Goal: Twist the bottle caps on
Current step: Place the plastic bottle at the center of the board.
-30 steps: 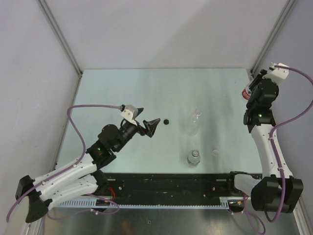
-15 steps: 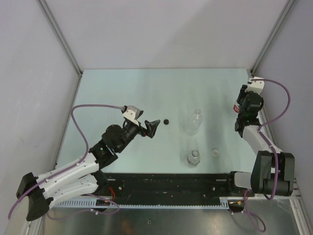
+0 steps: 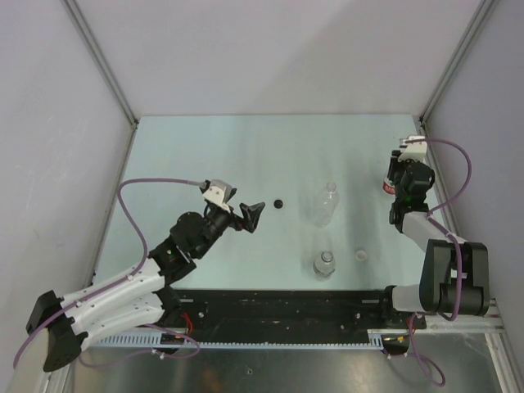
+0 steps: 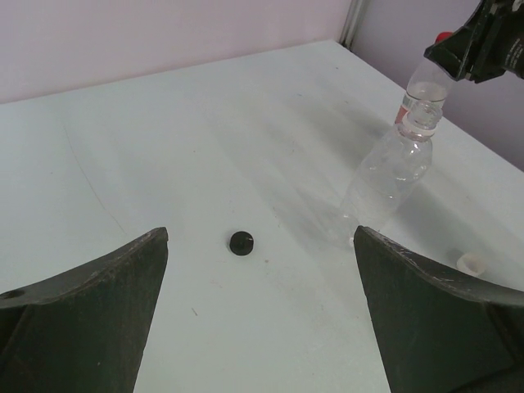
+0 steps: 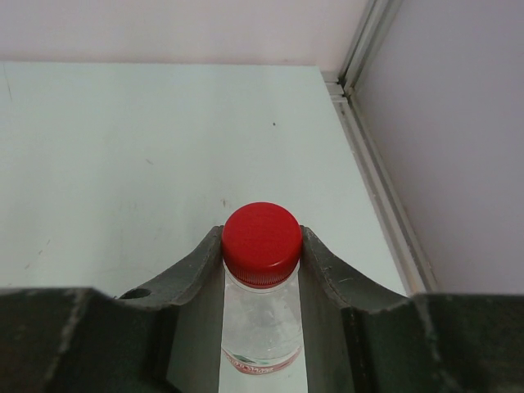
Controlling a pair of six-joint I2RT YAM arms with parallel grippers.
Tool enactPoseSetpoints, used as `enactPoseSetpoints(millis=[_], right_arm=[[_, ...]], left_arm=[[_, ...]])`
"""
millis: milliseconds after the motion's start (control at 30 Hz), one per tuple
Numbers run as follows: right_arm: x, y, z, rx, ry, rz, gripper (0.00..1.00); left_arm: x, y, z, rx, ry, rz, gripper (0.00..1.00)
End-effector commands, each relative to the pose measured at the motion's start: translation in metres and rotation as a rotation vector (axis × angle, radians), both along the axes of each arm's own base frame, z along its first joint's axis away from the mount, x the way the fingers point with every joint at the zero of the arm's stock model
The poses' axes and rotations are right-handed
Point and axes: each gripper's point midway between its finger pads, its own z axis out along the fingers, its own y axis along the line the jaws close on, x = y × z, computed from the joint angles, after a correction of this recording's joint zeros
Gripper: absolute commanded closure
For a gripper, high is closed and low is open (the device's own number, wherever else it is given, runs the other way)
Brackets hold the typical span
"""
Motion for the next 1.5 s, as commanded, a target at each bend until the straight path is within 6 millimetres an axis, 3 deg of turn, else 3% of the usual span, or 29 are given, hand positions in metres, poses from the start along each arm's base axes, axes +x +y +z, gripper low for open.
enactPoseSetpoints(millis=[0,200,433,733,1133,1300,1467], right_arm=[[0.003,0.0,0.007,-0.015,-0.056,0.009,0.99],[0.003,-0.003,-0.002,-0.006,-0.042,-0.009,0.95],[0.0,-0.004,0.0,-0.005,-0.047,-0.015,0.77],[-0.007,-0.01,-0.002,0.008,-0.043,-0.042,0.69],[-0.016,-0.019,-0.002,0.02,-0.036,-0.093,0.46],[-0.02,-0.023,0.004,0.027,-0.049,-0.119,0.38],[-0.027,-0.027,0.017,0.047,-0.081,-0.154,0.24]], left_arm=[[0.001,0.006,0.011,-0.048,-0.025,0.035,0.01],[0.001,0.006,0.011,-0.048,-0.023,0.036,0.0],[0.0,0.008,0.011,-0.052,-0.026,0.037,0.01],[-0.002,0.01,0.014,-0.06,-0.034,0.035,0.01],[-0.002,0.01,0.013,-0.061,-0.032,0.032,0.01],[-0.003,0.01,0.014,-0.065,-0.035,0.032,0.01],[-0.004,0.011,0.016,-0.065,-0.04,0.031,0.0]])
